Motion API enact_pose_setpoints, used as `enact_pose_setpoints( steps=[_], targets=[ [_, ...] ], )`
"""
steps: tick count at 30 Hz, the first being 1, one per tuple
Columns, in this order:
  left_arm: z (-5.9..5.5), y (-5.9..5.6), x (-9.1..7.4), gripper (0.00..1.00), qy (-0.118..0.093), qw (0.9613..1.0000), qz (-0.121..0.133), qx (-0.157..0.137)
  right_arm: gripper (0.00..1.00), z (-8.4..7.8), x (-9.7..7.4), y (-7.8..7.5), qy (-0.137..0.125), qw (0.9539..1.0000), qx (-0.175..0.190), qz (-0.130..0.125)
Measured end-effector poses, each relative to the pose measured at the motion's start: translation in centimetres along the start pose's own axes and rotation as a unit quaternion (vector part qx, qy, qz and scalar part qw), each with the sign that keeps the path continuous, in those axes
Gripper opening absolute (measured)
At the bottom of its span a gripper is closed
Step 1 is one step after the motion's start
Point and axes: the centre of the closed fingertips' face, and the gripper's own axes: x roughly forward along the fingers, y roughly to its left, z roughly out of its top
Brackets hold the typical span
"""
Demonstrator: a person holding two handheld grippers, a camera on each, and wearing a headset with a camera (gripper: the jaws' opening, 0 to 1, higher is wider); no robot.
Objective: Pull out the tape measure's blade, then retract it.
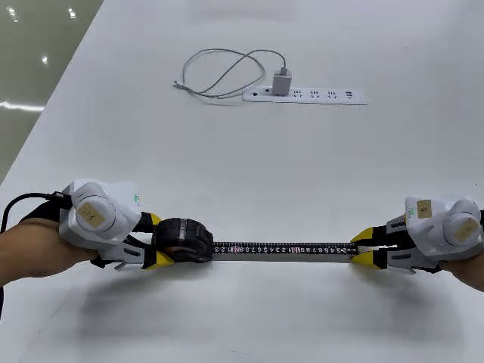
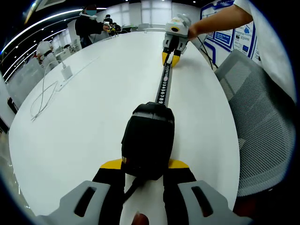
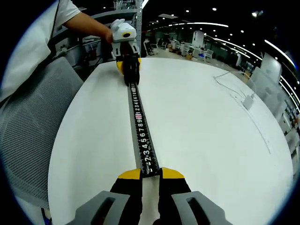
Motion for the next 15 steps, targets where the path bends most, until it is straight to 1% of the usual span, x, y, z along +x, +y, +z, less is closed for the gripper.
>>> enact_pose_setpoints(
  steps=[6,12,15],
  targets=[
    [-0.01,0.01,-0.01,0.26,0.000,1.0000,0.000,0.000,0.08,-0.37,-0.37,-0.06,0.003,1.0000,0.004,-0.002],
    [0.01,0.01,-0.01,0.26,0.001,1.0000,0.002,0.001,0.08,-0.29,-0.42,0.02,0.004,1.0000,0.005,-0.001],
    [0.02,0.01,-0.02,0.26,0.002,1.0000,0.003,0.001,0.09,-0.15,-0.39,0.11,0.009,1.0000,0.001,0.000]
  ],
)
